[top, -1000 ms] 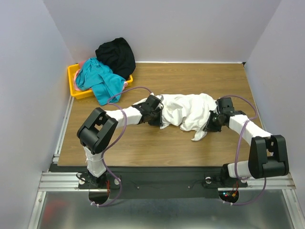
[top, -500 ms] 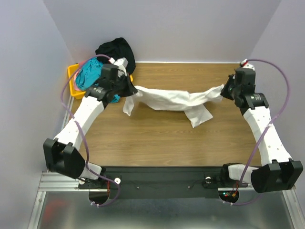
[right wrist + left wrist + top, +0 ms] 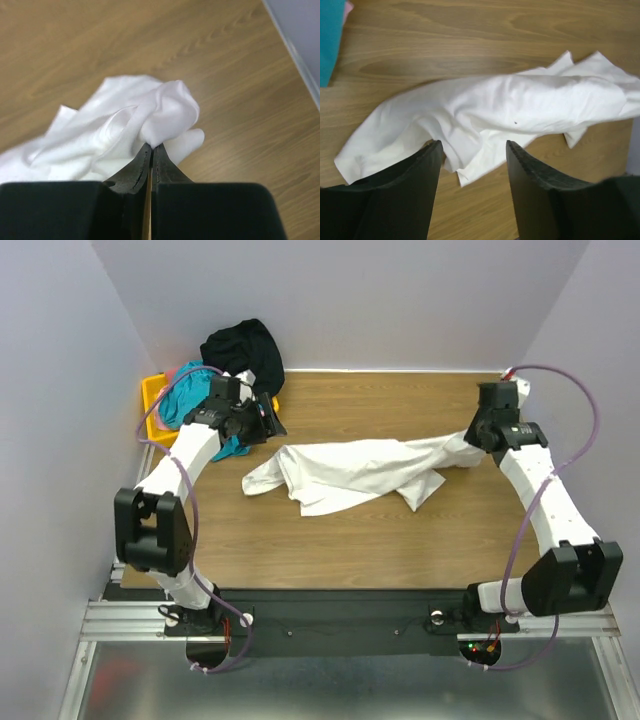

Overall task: Fold and stack the t-shirts
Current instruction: Flatten the tshirt out

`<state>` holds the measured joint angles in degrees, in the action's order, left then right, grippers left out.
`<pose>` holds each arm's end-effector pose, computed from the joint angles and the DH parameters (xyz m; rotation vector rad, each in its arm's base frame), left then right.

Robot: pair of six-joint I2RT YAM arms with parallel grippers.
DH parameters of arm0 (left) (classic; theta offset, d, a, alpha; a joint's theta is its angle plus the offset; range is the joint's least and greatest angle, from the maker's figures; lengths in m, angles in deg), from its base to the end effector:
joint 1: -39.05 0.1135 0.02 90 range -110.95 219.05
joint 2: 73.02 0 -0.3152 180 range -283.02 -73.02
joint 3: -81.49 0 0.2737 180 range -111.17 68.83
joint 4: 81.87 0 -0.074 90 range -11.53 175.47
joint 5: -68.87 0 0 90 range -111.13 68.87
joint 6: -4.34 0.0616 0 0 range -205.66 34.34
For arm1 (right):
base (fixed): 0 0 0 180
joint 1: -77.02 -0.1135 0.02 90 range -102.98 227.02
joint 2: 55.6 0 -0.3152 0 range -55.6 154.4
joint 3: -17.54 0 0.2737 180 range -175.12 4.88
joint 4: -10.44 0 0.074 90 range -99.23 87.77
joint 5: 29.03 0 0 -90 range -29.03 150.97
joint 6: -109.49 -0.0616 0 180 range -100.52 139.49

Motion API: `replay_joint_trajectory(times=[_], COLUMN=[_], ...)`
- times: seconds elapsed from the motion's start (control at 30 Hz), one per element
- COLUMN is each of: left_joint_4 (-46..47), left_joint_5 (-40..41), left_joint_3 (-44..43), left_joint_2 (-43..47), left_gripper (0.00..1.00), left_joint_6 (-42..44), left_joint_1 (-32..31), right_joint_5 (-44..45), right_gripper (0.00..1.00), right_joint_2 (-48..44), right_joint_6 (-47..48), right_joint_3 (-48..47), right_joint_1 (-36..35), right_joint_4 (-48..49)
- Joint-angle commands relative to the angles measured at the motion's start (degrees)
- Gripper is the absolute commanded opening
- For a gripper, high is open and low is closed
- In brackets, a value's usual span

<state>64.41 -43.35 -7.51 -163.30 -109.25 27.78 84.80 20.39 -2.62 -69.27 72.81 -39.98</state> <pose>0.3902 -0.1015 0.3474 -0.0126 2.2330 -0.7626 0.3139 -0.0018 0.3876 0.5557 2.1303 -0.2154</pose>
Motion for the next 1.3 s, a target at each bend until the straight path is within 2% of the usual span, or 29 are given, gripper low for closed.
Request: replay_joint_trajectory(times=[0.0,0.1,0.17,0.3,0.47,0.7,0.87,1.1,1.27], left_joint_4=[-0.3,0.22,0.84,0.23,-1.7,-5.39,-2.5,-1.88,-2.05], left_joint_5=[14.72,17.21,14.5,10.18,12.19,18.61,17.12,17.56,19.84], left_joint_3=[-5.13,-4.97,-2.43,5.04,13.31,16.48,19.82,19.29,19.73], left_joint_2=[-0.69,0.97,2.12,2.31,1.6,2.04,1.25,-3.41,-4.81], left_gripper=[0.8,0.81,0.81,0.79,0.77,0.78,0.78,0.77,0.72], left_joint_6=[1.0,3.02,4.25,3.74,0.22,-2.33,-2.51,-3.3,-4.79], left_joint_1=[-1.82,-4.71,-7.0,-13.5,-21.76,-23.71,-24.5,-27.14,-28.02], right_joint_5=[-2.9,-3.97,-4.32,-5.02,-6.43,-8.72,-9.95,-11.18,-11.79], right_gripper=[0.0,0.0,0.0,0.01,0.0,0.01,0.01,0.02,0.03], right_joint_2=[2.23,3.81,5.66,8.47,9.01,6.73,4.79,3.12,2.76], right_joint_6=[-1.62,-1.8,-1.54,-1.71,-2.06,-3.2,-3.64,-4.08,-4.08], right_joint_3=[3.3,3.66,3.49,2.78,3.22,6.99,9.8,11.92,11.92], right_joint_1=[-0.01,-0.1,-0.1,-0.1,-0.1,-0.1,-0.1,-0.1,-0.1], right_joint_4=[1.72,2.86,3.56,4.01,4.27,4.62,4.97,5.15,5.33])
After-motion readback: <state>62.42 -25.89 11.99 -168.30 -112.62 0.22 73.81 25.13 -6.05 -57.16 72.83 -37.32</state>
